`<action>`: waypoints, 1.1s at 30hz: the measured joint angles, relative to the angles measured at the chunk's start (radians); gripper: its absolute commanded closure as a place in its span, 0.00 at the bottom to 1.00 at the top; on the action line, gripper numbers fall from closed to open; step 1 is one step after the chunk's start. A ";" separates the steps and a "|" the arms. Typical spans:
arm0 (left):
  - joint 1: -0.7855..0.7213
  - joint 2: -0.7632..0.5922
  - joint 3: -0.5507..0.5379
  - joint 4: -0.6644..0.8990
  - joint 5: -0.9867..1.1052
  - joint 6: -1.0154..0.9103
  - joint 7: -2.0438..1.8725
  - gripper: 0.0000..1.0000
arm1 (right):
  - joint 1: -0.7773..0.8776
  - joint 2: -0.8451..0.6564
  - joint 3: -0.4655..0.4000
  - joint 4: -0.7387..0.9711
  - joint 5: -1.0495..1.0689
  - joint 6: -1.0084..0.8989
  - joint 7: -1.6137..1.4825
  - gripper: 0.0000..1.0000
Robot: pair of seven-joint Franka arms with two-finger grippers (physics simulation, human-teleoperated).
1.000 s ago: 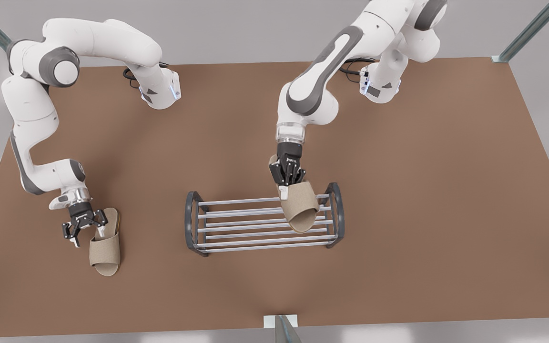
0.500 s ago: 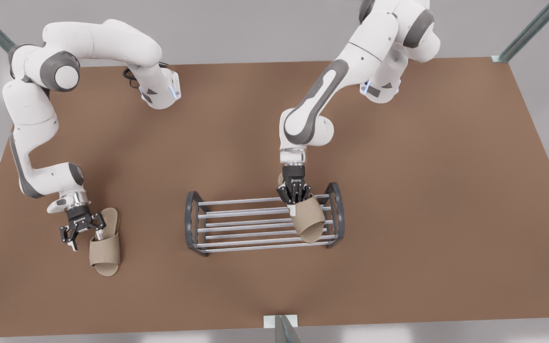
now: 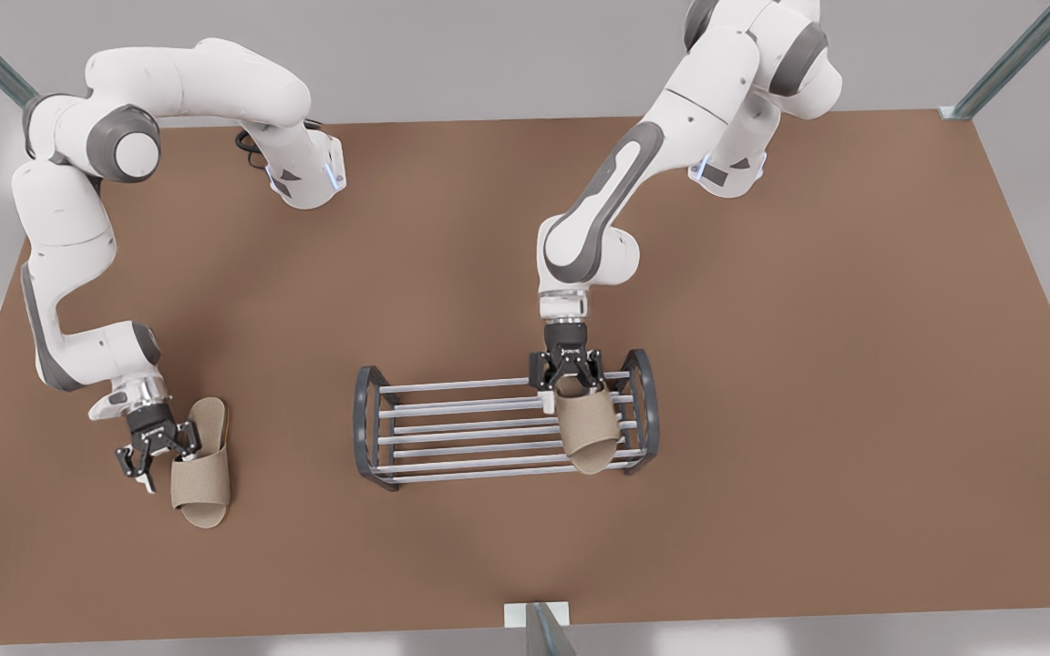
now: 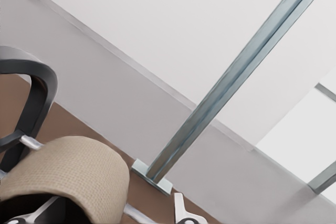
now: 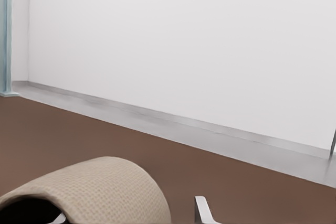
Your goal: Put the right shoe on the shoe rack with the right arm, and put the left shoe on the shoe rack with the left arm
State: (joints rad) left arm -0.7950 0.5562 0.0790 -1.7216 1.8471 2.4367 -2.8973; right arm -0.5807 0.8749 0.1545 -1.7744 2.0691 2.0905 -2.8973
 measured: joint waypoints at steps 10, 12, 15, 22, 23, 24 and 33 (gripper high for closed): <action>-0.026 -0.026 -0.005 -0.031 -0.037 -0.029 0.000 0.00 | 0.015 0.013 -0.006 0.019 0.001 0.017 0.000 0.46; -0.030 -0.049 -0.006 -0.051 -0.050 -0.037 0.000 0.00 | 0.015 0.010 -0.006 0.018 0.000 0.019 0.000 0.47; -0.044 -0.098 -0.008 -0.104 -0.066 -0.048 0.000 0.00 | 0.012 0.005 -0.006 0.014 0.000 0.020 0.000 0.51; -0.187 -0.274 -0.031 -0.088 -0.385 -0.160 0.010 0.00 | 0.009 -0.014 -0.006 -0.004 -0.001 0.020 0.000 0.70; -0.202 -0.314 -0.042 0.000 -0.535 -0.223 0.034 0.00 | 0.007 -0.029 -0.005 -0.017 -0.001 0.020 0.000 0.73; -0.215 -0.363 -0.030 0.128 -0.715 -0.309 0.076 0.00 | 0.006 -0.045 -0.005 -0.031 -0.002 0.018 0.000 0.75; -0.029 -0.357 0.821 0.441 -1.720 -0.916 0.908 0.00 | 0.166 -0.574 0.037 -0.302 -0.002 0.152 0.000 0.78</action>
State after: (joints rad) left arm -0.8236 0.1990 0.8998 -1.2805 0.1268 1.5210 -1.9896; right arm -0.4147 0.3004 0.1920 -2.0761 2.0676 2.2425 -2.8973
